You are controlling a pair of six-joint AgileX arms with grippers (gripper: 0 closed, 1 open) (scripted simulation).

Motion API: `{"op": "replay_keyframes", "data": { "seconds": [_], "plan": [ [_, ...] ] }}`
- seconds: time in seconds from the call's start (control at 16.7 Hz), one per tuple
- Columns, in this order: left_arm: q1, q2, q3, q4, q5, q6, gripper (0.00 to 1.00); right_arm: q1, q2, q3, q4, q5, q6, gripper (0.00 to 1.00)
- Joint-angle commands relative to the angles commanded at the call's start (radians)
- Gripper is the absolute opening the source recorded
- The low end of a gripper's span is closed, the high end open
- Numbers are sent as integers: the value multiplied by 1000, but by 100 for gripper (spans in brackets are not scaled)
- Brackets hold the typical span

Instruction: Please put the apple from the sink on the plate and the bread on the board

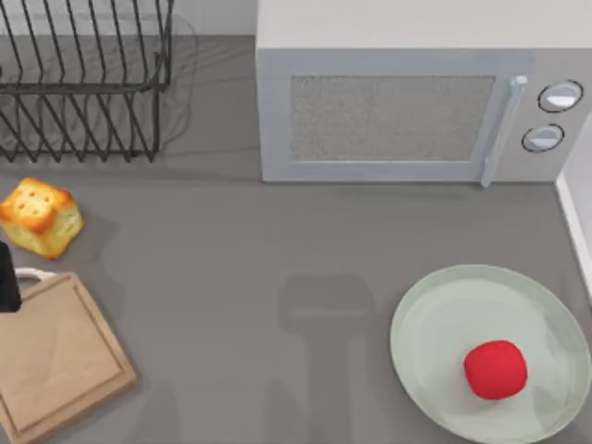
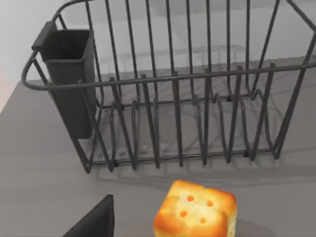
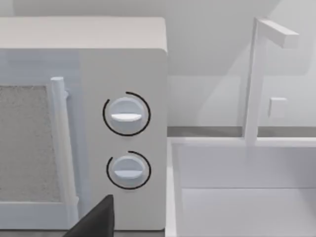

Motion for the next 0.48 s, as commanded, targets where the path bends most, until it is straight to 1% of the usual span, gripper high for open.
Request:
{"op": "replay_keyframes", "data": {
  "seconds": [0.48],
  "plan": [
    [-2, 879, 632, -457, -3, 179, 100, 0, 0, 0, 0, 0, 0, 100]
  ]
}}
